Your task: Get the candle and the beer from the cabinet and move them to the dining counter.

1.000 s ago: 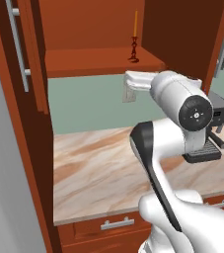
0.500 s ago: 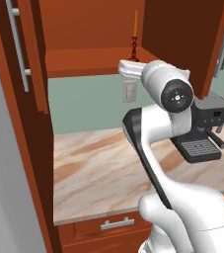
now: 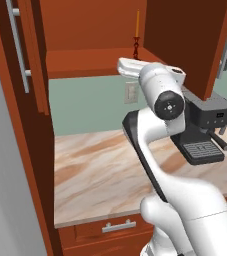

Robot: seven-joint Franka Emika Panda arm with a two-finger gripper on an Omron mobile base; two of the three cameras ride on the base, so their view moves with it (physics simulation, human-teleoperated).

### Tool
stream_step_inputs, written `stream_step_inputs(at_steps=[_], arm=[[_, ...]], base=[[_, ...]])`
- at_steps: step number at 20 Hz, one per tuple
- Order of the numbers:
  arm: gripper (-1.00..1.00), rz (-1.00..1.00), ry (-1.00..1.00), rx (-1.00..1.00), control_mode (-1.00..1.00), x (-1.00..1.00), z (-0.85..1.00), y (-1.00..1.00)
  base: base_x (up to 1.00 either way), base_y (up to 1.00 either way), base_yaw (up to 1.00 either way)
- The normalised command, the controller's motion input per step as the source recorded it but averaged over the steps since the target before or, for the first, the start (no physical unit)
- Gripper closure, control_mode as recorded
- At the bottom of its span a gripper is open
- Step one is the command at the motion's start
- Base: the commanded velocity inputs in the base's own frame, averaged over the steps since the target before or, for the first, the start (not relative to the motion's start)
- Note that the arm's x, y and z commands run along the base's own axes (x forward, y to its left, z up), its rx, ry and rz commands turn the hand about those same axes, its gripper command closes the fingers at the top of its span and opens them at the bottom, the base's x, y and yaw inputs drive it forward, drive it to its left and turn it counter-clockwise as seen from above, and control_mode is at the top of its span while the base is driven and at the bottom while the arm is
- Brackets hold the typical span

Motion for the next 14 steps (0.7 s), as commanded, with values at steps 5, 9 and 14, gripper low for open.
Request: stream_step_inputs(at_steps=[5, 9, 14], arm=[[-1.00, -0.10, -0.02, 0.00, -1.00, 0.34, 0.00, 0.00], [-1.00, -0.16, 0.00, 0.00, -1.00, 0.30, 0.00, 0.00], [-1.00, -0.15, 0.00, 0.00, -1.00, 0.30, 0.02, 0.00]], base=[[0.00, 0.00, 0.00], [0.00, 0.00, 0.00], [0.00, 0.00, 0.00]])
